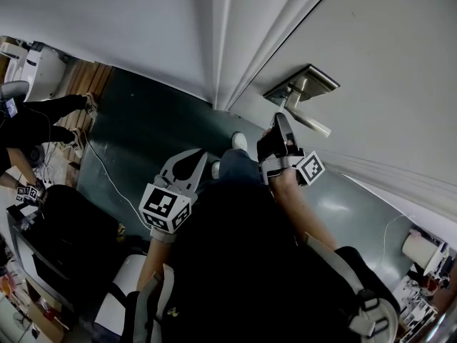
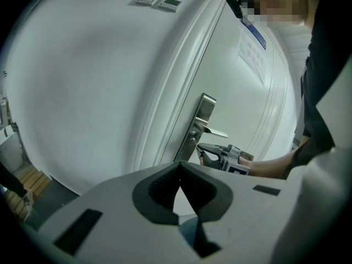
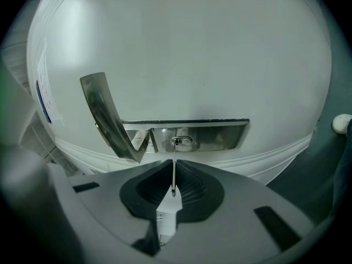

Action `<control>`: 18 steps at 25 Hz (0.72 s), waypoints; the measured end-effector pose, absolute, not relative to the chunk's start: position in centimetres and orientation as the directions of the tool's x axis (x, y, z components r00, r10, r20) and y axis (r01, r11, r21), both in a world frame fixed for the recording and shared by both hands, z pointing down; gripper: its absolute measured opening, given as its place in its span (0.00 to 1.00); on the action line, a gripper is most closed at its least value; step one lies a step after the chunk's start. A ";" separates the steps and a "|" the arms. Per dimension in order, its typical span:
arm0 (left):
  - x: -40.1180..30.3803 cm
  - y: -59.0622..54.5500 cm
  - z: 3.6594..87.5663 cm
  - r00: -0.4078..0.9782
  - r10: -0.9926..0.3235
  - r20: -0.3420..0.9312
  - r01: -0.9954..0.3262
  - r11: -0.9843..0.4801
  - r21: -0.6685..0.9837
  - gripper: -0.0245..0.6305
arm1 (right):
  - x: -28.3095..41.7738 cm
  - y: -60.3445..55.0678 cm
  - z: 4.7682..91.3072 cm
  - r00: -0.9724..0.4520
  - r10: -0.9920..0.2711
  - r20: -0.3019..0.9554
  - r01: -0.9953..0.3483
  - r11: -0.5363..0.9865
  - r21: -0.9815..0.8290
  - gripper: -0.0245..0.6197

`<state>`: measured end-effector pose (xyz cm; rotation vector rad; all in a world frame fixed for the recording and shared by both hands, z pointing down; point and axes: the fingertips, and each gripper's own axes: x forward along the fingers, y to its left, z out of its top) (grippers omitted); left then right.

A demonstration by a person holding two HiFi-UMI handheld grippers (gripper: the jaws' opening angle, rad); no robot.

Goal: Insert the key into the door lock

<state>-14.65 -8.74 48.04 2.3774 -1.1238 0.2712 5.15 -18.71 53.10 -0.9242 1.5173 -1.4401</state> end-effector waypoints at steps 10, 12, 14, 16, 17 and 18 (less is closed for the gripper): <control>-14.5 -8.8 48.0 0.637 -0.671 0.379 -0.770 -0.539 0.341 0.05 | 5.5 -19.2 53.7 -0.349 -0.934 -0.076 0.092 0.047 -0.995 0.09; -14.5 -8.8 48.0 0.636 -0.672 0.380 -0.771 -0.539 0.339 0.05 | 5.4 -19.2 53.7 -0.343 -0.937 -0.072 0.097 0.041 -0.994 0.09; -14.5 -8.8 47.9 0.635 -0.672 0.381 -0.772 -0.539 0.337 0.05 | 5.3 -19.2 53.7 -0.331 -0.941 -0.068 0.105 0.035 -0.994 0.09; -14.6 -8.8 47.9 0.634 -0.672 0.382 -0.773 -0.539 0.334 0.05 | 5.2 -19.2 53.7 -0.316 -0.947 -0.059 0.100 0.029 -0.995 0.09; -14.6 -8.8 47.9 0.634 -0.672 0.383 -0.773 -0.540 0.334 0.05 | 5.2 -19.1 53.7 -0.309 -0.950 -0.054 0.095 0.025 -0.995 0.09; -14.6 -8.8 47.8 0.634 -0.672 0.383 -0.773 -0.540 0.333 0.05 | 5.1 -19.1 53.6 -0.303 -0.952 -0.049 0.092 0.022 -0.996 0.09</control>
